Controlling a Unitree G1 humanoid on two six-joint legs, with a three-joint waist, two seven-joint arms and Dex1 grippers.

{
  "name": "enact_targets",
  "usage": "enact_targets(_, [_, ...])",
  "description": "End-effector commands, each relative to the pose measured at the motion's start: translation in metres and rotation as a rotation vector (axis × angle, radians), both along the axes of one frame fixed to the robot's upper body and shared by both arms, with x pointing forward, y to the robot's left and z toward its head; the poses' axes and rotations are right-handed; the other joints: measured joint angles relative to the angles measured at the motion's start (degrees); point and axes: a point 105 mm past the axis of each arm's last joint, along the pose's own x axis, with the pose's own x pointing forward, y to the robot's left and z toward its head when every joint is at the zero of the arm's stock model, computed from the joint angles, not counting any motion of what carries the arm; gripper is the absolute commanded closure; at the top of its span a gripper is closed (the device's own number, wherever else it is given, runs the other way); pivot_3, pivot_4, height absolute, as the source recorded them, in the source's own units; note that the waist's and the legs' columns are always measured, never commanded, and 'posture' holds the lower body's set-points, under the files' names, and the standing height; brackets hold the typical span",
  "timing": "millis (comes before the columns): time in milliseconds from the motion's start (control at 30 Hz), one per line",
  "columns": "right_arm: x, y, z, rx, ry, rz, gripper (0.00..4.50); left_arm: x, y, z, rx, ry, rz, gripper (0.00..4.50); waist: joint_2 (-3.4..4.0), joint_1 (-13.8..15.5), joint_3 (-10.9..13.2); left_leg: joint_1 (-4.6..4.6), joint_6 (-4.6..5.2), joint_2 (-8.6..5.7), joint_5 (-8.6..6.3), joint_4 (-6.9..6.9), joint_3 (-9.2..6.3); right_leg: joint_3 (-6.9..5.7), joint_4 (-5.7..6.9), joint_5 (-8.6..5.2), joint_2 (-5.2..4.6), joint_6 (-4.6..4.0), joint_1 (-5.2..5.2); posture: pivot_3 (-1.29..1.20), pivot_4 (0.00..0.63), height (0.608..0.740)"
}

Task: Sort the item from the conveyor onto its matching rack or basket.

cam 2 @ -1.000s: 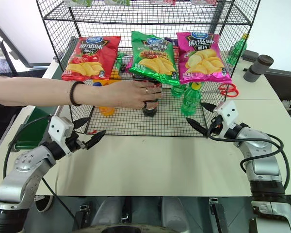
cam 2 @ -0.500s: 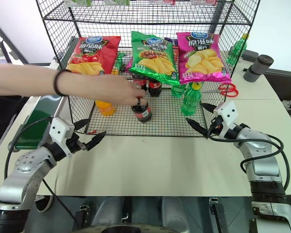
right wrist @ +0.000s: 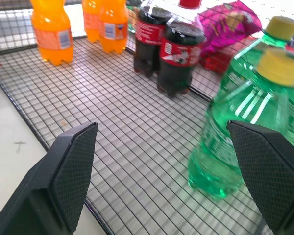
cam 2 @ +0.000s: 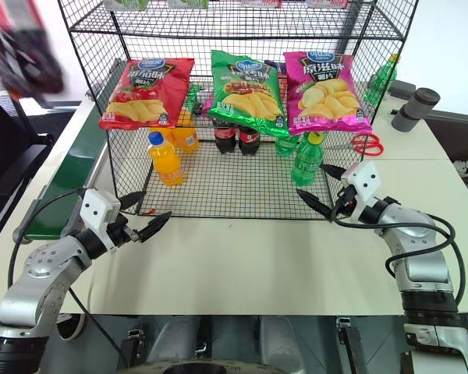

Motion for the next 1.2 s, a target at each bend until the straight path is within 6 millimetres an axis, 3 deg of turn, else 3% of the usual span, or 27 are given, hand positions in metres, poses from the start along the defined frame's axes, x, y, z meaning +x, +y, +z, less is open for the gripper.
enact_targets(33, [-0.004,0.024,0.015,0.022,-0.052,0.086,0.12,-0.001,0.004,0.010,-0.019,-0.029,0.019,0.00,0.00,-0.1,0.0,0.00,0.00,0.01,0.00,0.00,0.00,0.00,0.00,0.00,0.00,0.00,0.00,0.00,0.150,0.734])
enact_targets(267, [-0.013,0.079,0.020,0.083,-0.061,0.221,0.12,-0.002,0.014,0.012,-0.031,-0.032,0.074,0.00,0.01,-0.1,0.0,0.00,0.00,0.04,0.00,0.00,-0.03,-0.02,0.03,0.00,0.01,0.00,-0.01,0.00,0.150,0.734])
enact_targets(433, [-0.013,0.095,0.017,0.085,-0.057,0.235,0.12,-0.001,0.021,0.015,-0.076,-0.062,0.131,0.00,0.00,0.1,0.0,-0.01,0.00,-0.02,0.00,0.02,-0.02,-0.02,0.00,0.00,-0.08,0.00,0.00,0.00,0.150,0.734])
enact_targets(667, [-0.009,0.108,0.019,0.093,-0.071,0.240,0.12,-0.009,0.045,0.016,-0.127,-0.098,0.313,0.00,0.00,-0.1,0.0,0.00,0.00,0.02,0.00,0.02,-0.03,-0.02,0.03,0.00,-0.05,0.00,-0.02,0.00,0.150,0.734])
enact_targets(767, [-0.007,0.110,0.018,0.094,-0.071,0.250,0.12,-0.014,0.069,0.033,-0.227,-0.170,0.412,0.00,-0.03,0.0,0.0,0.00,0.00,0.02,0.00,0.03,-0.05,-0.04,0.04,0.00,-0.05,-0.01,-0.01,0.00,0.150,0.734])
enact_targets(1000, [-0.005,0.120,0.016,0.094,-0.066,0.294,0.12,-0.019,0.133,0.047,-0.161,-0.320,0.783,0.00,-0.05,0.0,0.0,0.00,0.00,-0.01,0.00,0.04,-0.05,-0.04,0.03,0.00,-0.05,0.00,0.00,0.00,0.150,0.734])
enact_targets(1200, [-0.010,0.133,0.013,0.105,-0.066,0.340,0.12,-0.016,0.153,0.040,-0.119,-0.310,0.898,0.00,-0.07,0.0,-0.1,-0.01,0.00,0.00,0.00,0.04,-0.05,-0.06,0.02,0.00,-0.04,0.00,0.00,0.00,0.150,0.734])
